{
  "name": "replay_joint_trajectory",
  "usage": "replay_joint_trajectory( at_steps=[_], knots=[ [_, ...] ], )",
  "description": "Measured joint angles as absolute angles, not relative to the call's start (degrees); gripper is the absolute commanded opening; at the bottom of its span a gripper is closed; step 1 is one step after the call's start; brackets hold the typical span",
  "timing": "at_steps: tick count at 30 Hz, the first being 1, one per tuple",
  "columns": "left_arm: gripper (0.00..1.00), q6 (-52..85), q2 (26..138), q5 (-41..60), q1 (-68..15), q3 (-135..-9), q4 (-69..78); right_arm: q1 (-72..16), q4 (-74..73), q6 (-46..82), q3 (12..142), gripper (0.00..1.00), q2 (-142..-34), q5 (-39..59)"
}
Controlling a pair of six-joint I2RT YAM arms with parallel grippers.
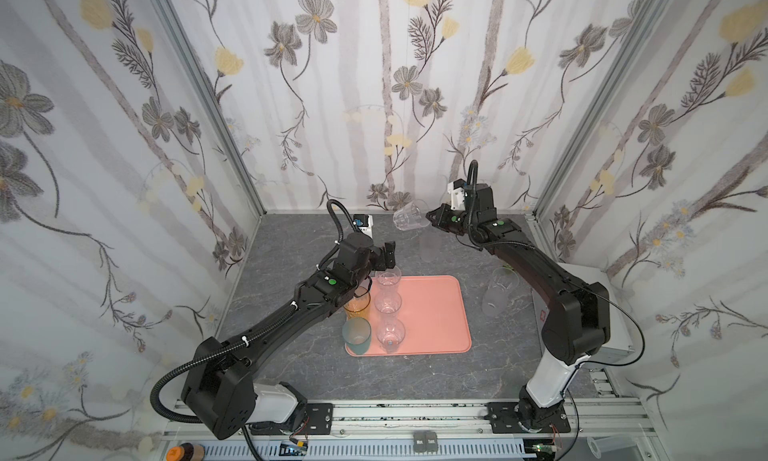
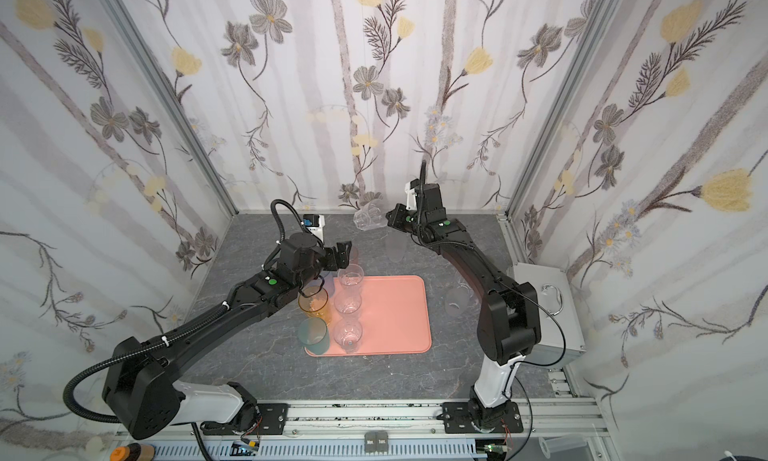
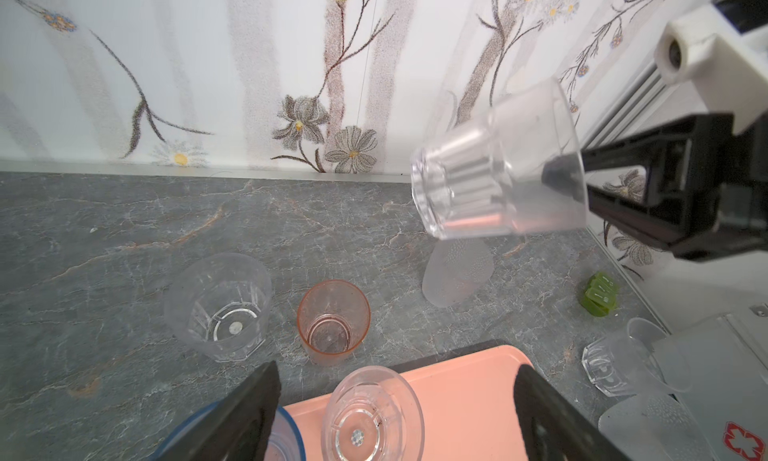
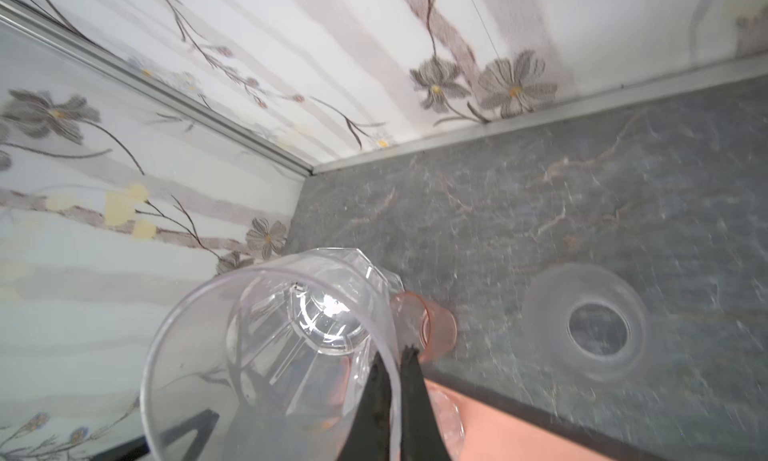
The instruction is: Place the glasses into the tray
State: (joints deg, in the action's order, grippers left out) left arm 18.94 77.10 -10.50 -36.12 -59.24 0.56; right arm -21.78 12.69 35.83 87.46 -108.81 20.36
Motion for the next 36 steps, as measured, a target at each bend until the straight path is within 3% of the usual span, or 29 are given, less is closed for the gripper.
replay_joint_trajectory(
  at_steps=[11,24,36],
  knots=[
    [0.90,21.0,76.4,-10.5,-36.6,-56.2,0.6,-24.7,22.8,28.1,72.8,0.03,-98.4,10.8],
    [0.90,21.5,78.6,-10.3,-38.9,-54.7,0.7,-30.5,32.3,21.4,75.5,0.02,-106.4,-3.1],
    [0.91,21.4,78.9,-10.5,-39.0,-53.7,0.8,-32.1,34.5,19.8,82.0,0.02,-114.8,-5.1]
  ],
)
